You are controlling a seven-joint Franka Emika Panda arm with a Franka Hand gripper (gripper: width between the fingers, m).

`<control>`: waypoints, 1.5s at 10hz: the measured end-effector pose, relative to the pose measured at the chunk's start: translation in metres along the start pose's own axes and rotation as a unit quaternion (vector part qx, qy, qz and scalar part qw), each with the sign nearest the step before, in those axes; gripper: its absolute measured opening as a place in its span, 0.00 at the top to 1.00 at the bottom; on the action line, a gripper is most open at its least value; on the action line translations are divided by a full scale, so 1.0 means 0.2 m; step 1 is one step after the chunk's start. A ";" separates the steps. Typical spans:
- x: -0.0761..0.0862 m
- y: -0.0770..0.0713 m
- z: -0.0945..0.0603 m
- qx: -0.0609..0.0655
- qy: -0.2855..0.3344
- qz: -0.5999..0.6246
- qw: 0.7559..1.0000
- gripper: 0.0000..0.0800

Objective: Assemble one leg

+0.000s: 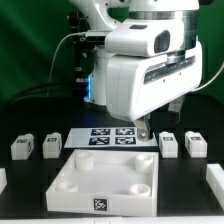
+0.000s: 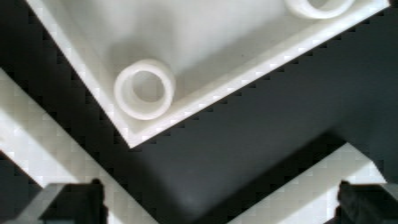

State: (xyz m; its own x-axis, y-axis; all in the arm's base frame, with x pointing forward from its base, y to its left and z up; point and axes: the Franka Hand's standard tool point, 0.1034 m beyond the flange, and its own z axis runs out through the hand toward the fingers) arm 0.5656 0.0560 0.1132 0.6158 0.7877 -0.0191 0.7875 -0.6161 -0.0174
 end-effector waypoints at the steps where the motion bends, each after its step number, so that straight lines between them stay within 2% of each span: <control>1: 0.00 0.00 0.00 0.000 0.000 -0.011 1.000 0.19; 2: -0.01 0.00 0.00 0.000 0.000 -0.013 1.000 0.19; 3: -0.09 -0.04 0.03 -0.007 0.004 -0.093 0.996 0.19; 5: -0.35 -0.15 0.10 -0.010 0.005 -0.239 0.971 0.19; 6: -0.46 -0.18 0.18 -0.007 0.006 -0.294 0.956 0.19; 7: -0.54 -0.20 0.25 -0.001 0.006 -0.316 0.949 0.19; 8: -0.58 -0.19 0.32 -0.006 0.011 -0.319 0.948 0.19; 11: -0.62 -0.26 0.51 0.013 0.013 -0.292 0.956 0.19; 14: -0.64 -0.25 0.53 0.015 0.012 -0.288 0.958 0.19; 15: -0.64 -0.25 0.53 0.015 0.012 -0.287 0.958 0.35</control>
Offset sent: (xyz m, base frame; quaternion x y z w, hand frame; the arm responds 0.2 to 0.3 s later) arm -0.0889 -0.0328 -0.0102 -0.0096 0.0311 -0.3410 0.9395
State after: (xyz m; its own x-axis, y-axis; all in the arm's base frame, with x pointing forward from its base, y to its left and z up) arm 0.4442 -0.0138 0.0112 0.0814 0.9963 0.0260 0.9957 -0.0801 -0.0469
